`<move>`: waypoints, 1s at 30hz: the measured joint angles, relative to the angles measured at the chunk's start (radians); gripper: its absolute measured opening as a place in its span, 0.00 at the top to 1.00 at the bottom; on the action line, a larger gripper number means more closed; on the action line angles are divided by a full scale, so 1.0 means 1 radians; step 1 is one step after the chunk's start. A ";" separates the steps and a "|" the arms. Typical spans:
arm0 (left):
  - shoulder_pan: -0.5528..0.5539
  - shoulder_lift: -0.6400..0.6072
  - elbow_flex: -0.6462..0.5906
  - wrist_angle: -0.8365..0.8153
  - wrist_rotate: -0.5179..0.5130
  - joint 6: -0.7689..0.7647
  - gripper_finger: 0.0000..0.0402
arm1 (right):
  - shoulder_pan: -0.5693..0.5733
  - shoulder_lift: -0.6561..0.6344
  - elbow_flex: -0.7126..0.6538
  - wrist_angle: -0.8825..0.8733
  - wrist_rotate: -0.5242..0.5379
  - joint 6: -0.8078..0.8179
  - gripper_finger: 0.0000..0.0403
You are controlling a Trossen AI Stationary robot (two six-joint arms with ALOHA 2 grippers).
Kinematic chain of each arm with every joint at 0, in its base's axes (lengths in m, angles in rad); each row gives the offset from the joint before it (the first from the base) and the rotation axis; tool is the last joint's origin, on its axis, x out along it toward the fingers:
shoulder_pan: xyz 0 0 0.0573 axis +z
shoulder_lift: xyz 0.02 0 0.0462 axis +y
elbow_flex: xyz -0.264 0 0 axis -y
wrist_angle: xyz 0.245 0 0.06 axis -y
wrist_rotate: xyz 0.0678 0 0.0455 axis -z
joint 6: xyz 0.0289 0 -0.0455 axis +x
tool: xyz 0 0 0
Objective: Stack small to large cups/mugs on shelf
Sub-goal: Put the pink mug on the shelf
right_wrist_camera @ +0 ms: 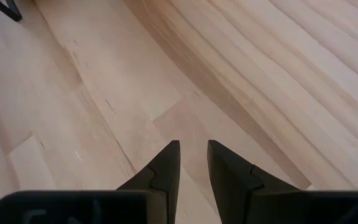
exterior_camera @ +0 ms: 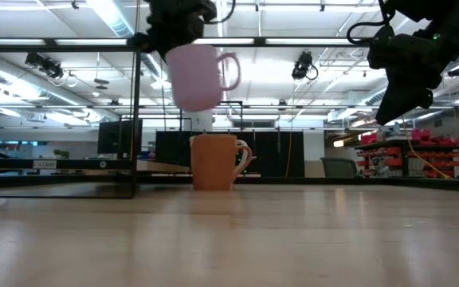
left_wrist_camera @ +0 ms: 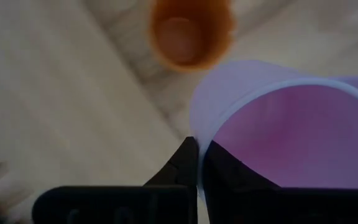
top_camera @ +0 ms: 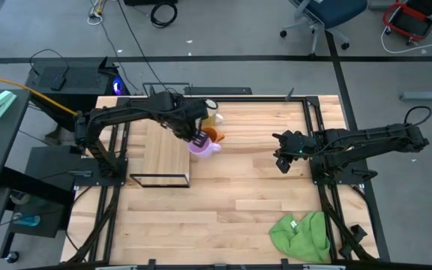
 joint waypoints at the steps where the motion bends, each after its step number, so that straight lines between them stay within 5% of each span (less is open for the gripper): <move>1: -0.002 0.000 0.022 -0.043 -0.021 -0.009 0.97 | 0.000 0.000 0.000 0.000 0.000 0.000 0.78; 6: -0.013 -0.002 0.079 -0.236 -0.063 -0.075 0.97 | 0.000 0.000 0.000 -0.004 0.000 -0.003 0.78; 12: -0.024 -0.036 0.008 -0.241 -0.052 -0.117 0.97 | 0.000 0.000 0.000 -0.019 0.001 -0.017 0.78; 30: 0.001 -0.395 -0.464 -0.088 -0.053 -0.251 0.97 | 0.000 0.000 0.000 -0.014 0.026 -0.071 0.78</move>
